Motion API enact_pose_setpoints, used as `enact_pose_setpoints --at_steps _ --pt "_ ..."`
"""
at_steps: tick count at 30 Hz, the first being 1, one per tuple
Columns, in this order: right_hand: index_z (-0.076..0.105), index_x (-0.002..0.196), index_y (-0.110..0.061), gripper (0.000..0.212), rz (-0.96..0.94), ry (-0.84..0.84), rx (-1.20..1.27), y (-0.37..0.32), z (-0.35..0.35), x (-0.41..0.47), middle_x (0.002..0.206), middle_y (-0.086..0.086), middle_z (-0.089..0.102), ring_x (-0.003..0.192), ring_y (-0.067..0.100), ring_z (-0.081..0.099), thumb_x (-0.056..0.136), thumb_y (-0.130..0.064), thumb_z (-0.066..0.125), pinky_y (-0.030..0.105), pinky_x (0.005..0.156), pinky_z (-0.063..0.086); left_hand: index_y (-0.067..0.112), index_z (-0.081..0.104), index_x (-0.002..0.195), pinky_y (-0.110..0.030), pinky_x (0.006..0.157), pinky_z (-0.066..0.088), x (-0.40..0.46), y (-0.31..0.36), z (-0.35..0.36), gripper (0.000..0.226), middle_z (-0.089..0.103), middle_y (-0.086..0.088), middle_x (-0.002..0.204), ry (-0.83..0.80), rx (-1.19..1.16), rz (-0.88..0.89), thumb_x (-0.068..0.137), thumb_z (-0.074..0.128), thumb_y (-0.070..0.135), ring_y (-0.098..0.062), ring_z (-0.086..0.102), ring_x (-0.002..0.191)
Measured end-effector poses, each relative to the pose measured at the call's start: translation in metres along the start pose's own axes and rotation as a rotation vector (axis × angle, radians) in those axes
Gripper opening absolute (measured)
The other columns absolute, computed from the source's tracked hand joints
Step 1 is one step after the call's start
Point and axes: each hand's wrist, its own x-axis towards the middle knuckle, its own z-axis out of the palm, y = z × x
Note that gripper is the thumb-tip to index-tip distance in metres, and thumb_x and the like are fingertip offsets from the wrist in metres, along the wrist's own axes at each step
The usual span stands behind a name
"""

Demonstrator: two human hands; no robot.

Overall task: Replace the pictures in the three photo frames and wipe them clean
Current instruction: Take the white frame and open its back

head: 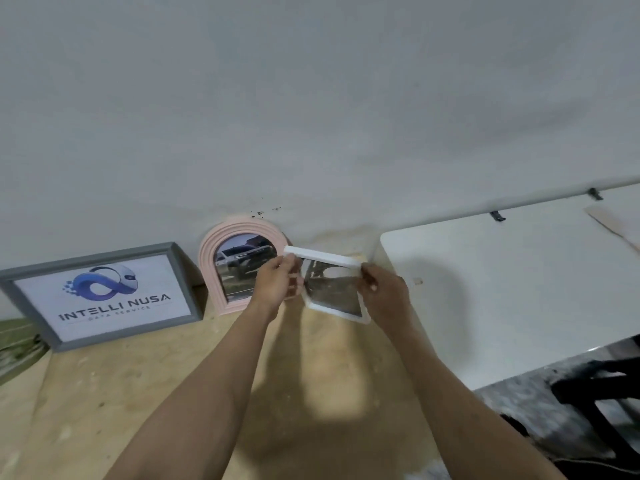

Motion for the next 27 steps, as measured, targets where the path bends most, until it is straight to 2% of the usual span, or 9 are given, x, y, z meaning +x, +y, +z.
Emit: enact_pose_setpoints --at_steps 3,5,8,11,14,17,20,23,27 --pt "0.067 0.083 -0.018 0.010 -0.318 0.134 -0.214 -0.046 0.025 -0.034 0.069 -0.002 0.061 0.065 0.020 0.056 0.082 -0.028 0.068 0.029 0.054 0.040 0.004 0.065 0.098 -0.029 0.051 0.054 -0.035 0.011 -0.018 0.036 0.063 -0.006 0.074 -0.066 -0.201 -0.075 0.103 0.049 0.036 -0.016 0.063 0.055" --pt "0.065 0.078 -0.016 0.009 -0.486 0.157 -0.363 -0.074 0.049 -0.062 0.068 0.001 0.059 0.064 0.024 0.056 0.078 -0.022 0.072 0.032 0.056 0.044 0.001 0.069 0.101 -0.030 0.054 0.056 -0.058 0.008 -0.039 0.032 0.072 -0.008 0.079 -0.076 -0.174 -0.097 0.099 0.056 0.030 -0.018 0.069 0.062" --pt "0.062 0.076 -0.020 0.014 -0.508 0.057 -0.381 -0.108 0.084 -0.112 0.073 -0.003 0.057 0.072 0.021 0.056 0.073 -0.023 0.075 0.032 0.066 0.040 0.002 0.071 0.096 -0.037 0.070 0.057 -0.090 -0.011 -0.091 0.013 0.074 -0.015 0.092 0.042 -0.107 -0.121 0.091 0.063 0.010 -0.027 0.068 0.075" --pt "0.068 0.092 -0.025 0.014 -0.348 0.022 -0.276 -0.131 0.106 -0.160 0.092 -0.003 0.066 0.089 0.022 0.057 0.081 -0.033 0.064 0.035 0.078 0.045 0.005 0.071 0.086 -0.033 0.066 0.049 -0.130 -0.041 -0.163 0.014 0.070 -0.012 0.081 0.040 -0.093 -0.120 0.090 0.058 0.002 -0.025 0.062 0.070" --pt "0.063 0.113 -0.015 0.033 0.171 -0.024 -0.146 -0.141 0.113 -0.197 0.108 0.011 0.060 0.098 0.033 0.055 0.088 -0.032 0.051 0.039 0.084 0.045 0.008 0.071 0.092 -0.021 0.053 0.047 -0.168 -0.075 -0.235 0.018 0.072 0.000 0.067 0.045 -0.134 -0.134 0.094 0.054 0.003 -0.013 0.064 0.057" --pt "0.061 0.090 -0.008 0.027 0.511 -0.192 0.159 -0.149 0.125 -0.226 0.090 0.017 0.062 0.085 0.035 0.058 0.086 -0.029 0.046 0.047 0.078 0.051 0.007 0.071 0.102 -0.021 0.057 0.052 -0.195 -0.104 -0.283 0.020 0.074 0.002 0.071 0.045 -0.192 -0.149 0.096 0.052 0.004 -0.006 0.066 0.056" --pt "0.067 0.082 -0.006 0.020 0.639 -0.294 0.281 -0.154 0.138 -0.250 0.082 0.016 0.066 0.069 0.029 0.061 0.087 -0.020 0.054 0.049 0.065 0.056 0.006 0.070 0.107 -0.019 0.054 0.054 -0.214 -0.132 -0.313 0.021 0.075 -0.003 0.081 0.070 -0.196 -0.172 0.097 0.052 0.005 -0.008 0.068 0.058" --pt "0.070 0.088 -0.014 0.016 0.675 -0.383 0.217 -0.154 0.149 -0.274 0.088 0.009 0.070 0.076 0.025 0.065 0.090 -0.020 0.055 0.042 0.070 0.057 0.008 0.071 0.111 -0.020 0.050 0.052 -0.226 -0.160 -0.332 0.021 0.074 -0.008 0.091 0.135 -0.104 -0.198 0.097 0.056 0.006 -0.017 0.068 0.066" --pt "0.072 0.102 -0.010 0.021 0.738 -0.447 0.169 -0.144 0.167 -0.304 0.088 0.005 0.070 0.073 0.016 0.062 0.093 -0.021 0.057 0.035 0.070 0.055 0.010 0.072 0.111 -0.020 0.050 0.053 -0.235 -0.199 -0.343 0.023 0.074 -0.011 0.091 0.210 -0.009 -0.248 0.094 0.059 0.000 -0.020 0.066 0.067"
